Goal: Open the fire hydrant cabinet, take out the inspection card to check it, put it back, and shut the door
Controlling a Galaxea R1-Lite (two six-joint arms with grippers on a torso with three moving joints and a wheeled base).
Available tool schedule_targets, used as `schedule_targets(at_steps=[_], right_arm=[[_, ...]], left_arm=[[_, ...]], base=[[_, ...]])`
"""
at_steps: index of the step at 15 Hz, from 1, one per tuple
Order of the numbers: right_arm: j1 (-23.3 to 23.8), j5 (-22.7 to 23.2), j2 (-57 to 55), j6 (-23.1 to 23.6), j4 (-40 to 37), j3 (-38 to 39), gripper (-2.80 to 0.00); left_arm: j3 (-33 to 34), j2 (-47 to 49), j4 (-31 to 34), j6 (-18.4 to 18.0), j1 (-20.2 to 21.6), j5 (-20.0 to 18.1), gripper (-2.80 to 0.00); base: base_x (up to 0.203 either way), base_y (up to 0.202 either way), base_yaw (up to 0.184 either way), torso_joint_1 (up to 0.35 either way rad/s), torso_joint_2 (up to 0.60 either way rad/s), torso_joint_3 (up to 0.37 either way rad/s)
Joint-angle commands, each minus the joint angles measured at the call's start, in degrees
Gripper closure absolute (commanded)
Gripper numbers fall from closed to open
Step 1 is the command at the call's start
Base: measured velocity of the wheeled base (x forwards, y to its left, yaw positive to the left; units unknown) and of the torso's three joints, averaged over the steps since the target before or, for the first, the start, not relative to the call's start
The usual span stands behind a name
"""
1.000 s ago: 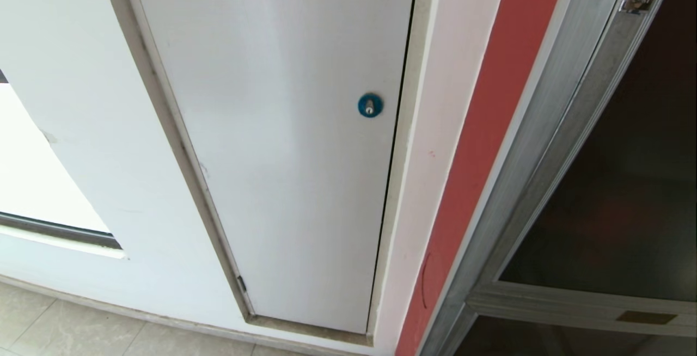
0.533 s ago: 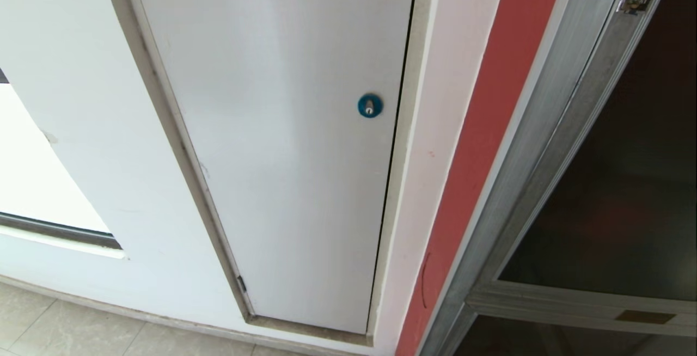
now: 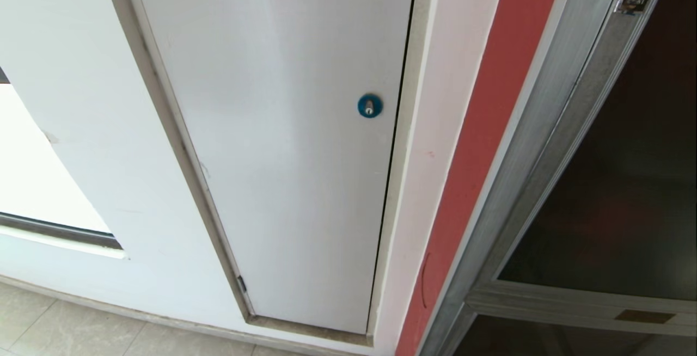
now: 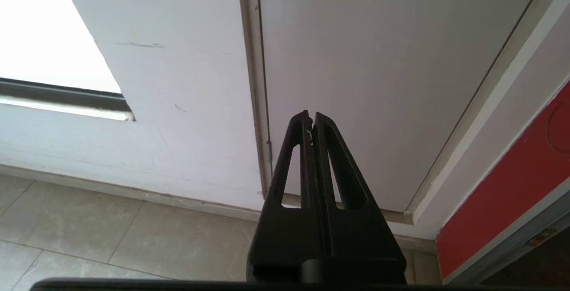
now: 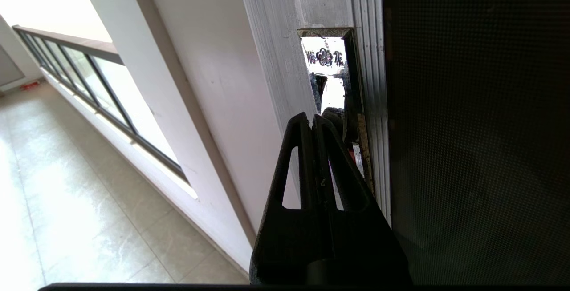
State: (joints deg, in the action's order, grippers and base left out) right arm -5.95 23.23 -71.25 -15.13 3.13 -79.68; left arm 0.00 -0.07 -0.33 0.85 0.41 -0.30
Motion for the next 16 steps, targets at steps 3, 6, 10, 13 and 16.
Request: schedule_targets(at_steps=[3, 6, 10, 13, 16], right_arm=[[0.0, 0.2, -0.2, 0.0, 0.2, 0.6, 0.00], [0.0, 0.2, -0.3, 0.0, 0.2, 0.4, 0.00], [0.0, 0.1, -0.6, 0.0, 0.3, 0.7, 0.00], [0.0, 0.0, -0.9, 0.0, 0.3, 0.6, 0.00], [0.0, -0.7, -1.6, 0.0, 0.4, 0.4, 0.00]], left_arm=[[0.0, 0.1, 0.0, 0.0, 0.0, 0.0, 0.00], [0.0, 0.1, 0.0, 0.0, 0.0, 0.0, 0.00], [0.0, 0.1, 0.0, 0.0, 0.0, 0.0, 0.00], [0.0, 0.1, 0.0, 0.0, 0.0, 0.0, 0.00], [0.0, 0.1, 0.0, 0.0, 0.0, 0.0, 0.00]], base=[[0.000, 0.000, 0.000, 0.000, 0.00, 0.000], [0.000, 0.000, 0.000, 0.000, 0.00, 0.000], [0.000, 0.000, 0.000, 0.000, 0.00, 0.000], [0.000, 0.000, 0.000, 0.000, 0.00, 0.000], [0.000, 0.000, 0.000, 0.000, 0.00, 0.000]])
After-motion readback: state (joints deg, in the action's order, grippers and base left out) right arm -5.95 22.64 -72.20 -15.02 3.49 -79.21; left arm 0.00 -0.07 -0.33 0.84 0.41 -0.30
